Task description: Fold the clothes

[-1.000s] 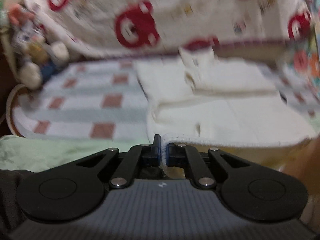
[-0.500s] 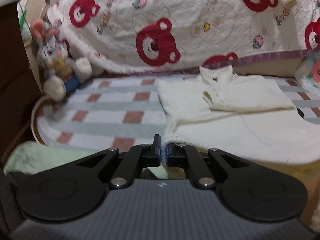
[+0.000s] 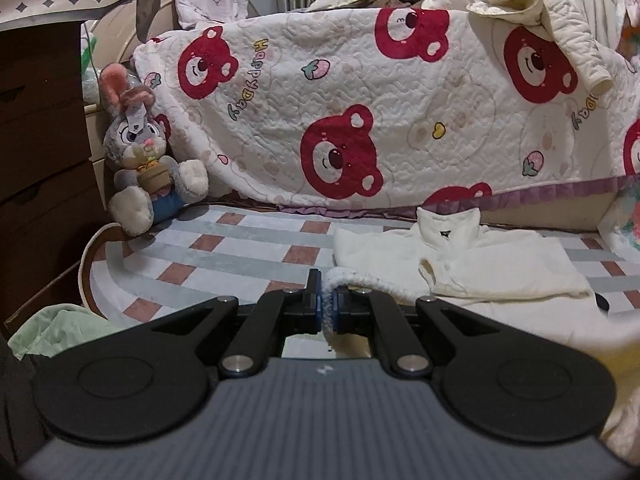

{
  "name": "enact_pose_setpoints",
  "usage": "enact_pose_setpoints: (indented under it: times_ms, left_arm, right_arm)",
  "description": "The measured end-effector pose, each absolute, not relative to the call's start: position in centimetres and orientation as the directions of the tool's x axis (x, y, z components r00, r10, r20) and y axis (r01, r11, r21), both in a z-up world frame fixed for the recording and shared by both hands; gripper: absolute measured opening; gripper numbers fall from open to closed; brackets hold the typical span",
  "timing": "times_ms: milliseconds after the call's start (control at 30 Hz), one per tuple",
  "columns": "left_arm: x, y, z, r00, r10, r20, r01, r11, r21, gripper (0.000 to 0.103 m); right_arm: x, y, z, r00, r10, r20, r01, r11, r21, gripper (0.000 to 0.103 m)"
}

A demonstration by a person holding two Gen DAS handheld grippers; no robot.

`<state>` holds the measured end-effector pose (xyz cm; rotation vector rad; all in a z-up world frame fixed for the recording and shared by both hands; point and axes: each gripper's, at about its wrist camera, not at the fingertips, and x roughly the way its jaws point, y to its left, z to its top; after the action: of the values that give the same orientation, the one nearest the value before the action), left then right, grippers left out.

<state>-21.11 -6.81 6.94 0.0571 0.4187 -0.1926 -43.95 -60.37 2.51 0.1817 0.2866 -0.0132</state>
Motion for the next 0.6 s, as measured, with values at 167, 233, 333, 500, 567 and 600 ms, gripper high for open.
enact_pose_setpoints:
  times_ms: [167, 233, 333, 500, 567, 600]
  left_arm:
    - [-20.3, -7.1, 6.0, 0.881, -0.182, -0.436, 0.208, 0.978, 0.012, 0.004]
    - [-20.2, -7.2, 5.5, 0.880, -0.173, -0.442, 0.208, 0.978, 0.032, 0.004]
    - [-20.3, -7.1, 5.1, 0.873, -0.174, -0.456, 0.212, 0.977, 0.034, 0.004]
    - [-19.8, -7.0, 4.3, 0.852, -0.156, -0.500, 0.219, 0.973, 0.071, 0.004]
    - [-19.7, -7.1, 4.0, 0.844, -0.150, -0.515, 0.227, 0.970, 0.090, 0.004]
    - [-19.7, -7.1, 3.8, 0.841, -0.147, -0.521, 0.230, 0.968, 0.099, 0.004]
  right_arm:
    - [-42.8, -62.1, 1.5, 0.904, 0.118, -0.411, -0.022, 0.973, 0.231, 0.005]
    - [-42.0, -61.2, 0.5, 0.848, 0.182, -0.497, -0.081, 0.972, 0.219, 0.011]
    - [-40.9, -59.3, -1.8, 0.738, 0.297, -0.605, -0.178, 0.952, 0.250, 0.029]
    - [-39.4, -56.8, -6.0, 0.560, 0.398, -0.726, -0.269, 0.917, 0.295, 0.049]
    - [-38.9, -56.0, -7.7, 0.500, 0.405, -0.765, -0.294, 0.911, 0.290, 0.049]
    - [-38.7, -55.6, -8.5, 0.470, 0.407, -0.784, -0.306, 0.908, 0.288, 0.049]
